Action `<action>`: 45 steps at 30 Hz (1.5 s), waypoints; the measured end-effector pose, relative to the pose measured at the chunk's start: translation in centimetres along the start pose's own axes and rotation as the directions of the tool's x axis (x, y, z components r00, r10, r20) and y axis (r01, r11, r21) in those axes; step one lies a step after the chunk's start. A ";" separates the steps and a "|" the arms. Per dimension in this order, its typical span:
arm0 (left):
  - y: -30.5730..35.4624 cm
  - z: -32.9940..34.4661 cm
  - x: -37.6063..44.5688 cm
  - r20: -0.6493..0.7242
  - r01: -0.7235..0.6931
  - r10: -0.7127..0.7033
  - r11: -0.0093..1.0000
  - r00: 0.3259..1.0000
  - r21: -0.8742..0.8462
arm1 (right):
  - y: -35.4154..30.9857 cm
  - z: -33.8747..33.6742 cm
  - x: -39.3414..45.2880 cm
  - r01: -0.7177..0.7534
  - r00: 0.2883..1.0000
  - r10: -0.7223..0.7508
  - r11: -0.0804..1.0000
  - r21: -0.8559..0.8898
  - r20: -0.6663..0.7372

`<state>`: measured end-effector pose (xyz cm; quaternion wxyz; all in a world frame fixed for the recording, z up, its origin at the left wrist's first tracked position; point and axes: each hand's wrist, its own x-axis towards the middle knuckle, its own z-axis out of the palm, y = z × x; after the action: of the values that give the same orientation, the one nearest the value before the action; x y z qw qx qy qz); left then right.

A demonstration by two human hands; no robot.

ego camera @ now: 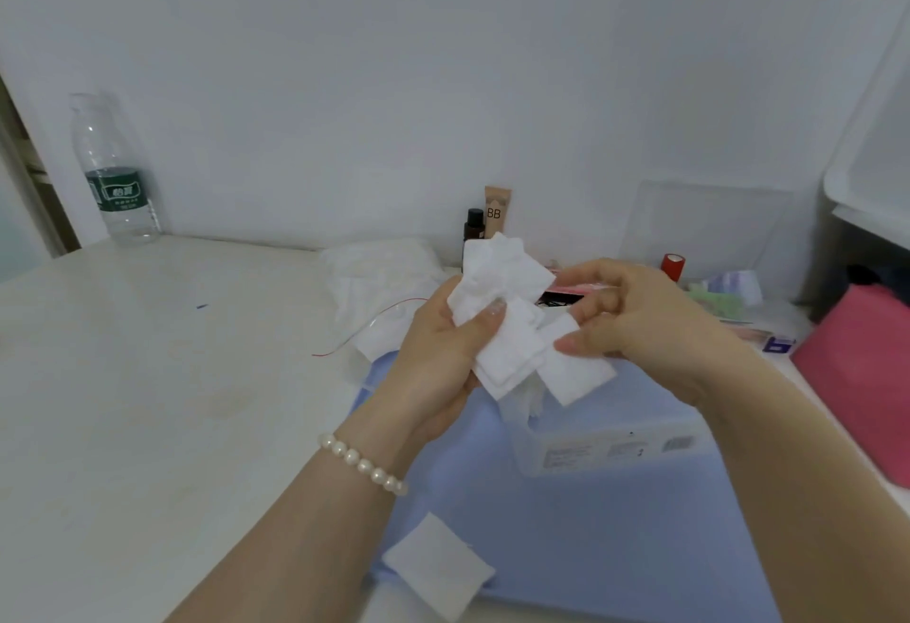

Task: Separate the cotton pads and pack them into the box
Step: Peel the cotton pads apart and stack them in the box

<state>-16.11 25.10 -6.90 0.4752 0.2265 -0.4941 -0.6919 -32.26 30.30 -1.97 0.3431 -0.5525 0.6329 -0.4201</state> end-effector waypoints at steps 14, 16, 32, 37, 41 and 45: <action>-0.4 0.3 0.0 0.113 0.202 -0.191 0.975 0.975 -0.091 | -1.4 0.3 -1.3 0.155 0.986 -0.164 0.969 0.189 0.031; -0.3 0.3 0.0 0.139 0.247 -0.231 0.962 0.963 -0.113 | -0.9 1.2 -0.9 0.163 0.987 -0.163 0.982 0.100 -0.004; -0.1 0.1 0.0 0.263 0.416 -0.357 0.883 0.896 -0.219 | -0.1 2.8 -0.2 0.161 0.984 -0.165 0.984 -0.076 -0.062; 0.3 0.2 -0.2 0.350 0.392 -0.311 0.901 0.883 -0.188 | 0.1 2.9 0.1 0.179 0.978 -0.192 0.974 -0.139 -0.086; 0.3 0.0 -0.4 0.399 0.271 -0.215 0.958 0.891 -0.090 | -0.1 2.7 -0.2 0.240 0.963 -0.253 0.961 -0.135 -0.090; 0.4 -0.2 -0.5 0.384 0.242 -0.198 0.968 0.902 -0.069 | -0.3 2.6 -0.5 0.295 0.953 -0.296 0.955 -0.035 -0.070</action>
<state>-15.58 25.39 -6.71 0.3033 0.1173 -0.5062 -0.7987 -29.73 30.35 -2.77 0.2459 -0.6291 0.5605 -0.4792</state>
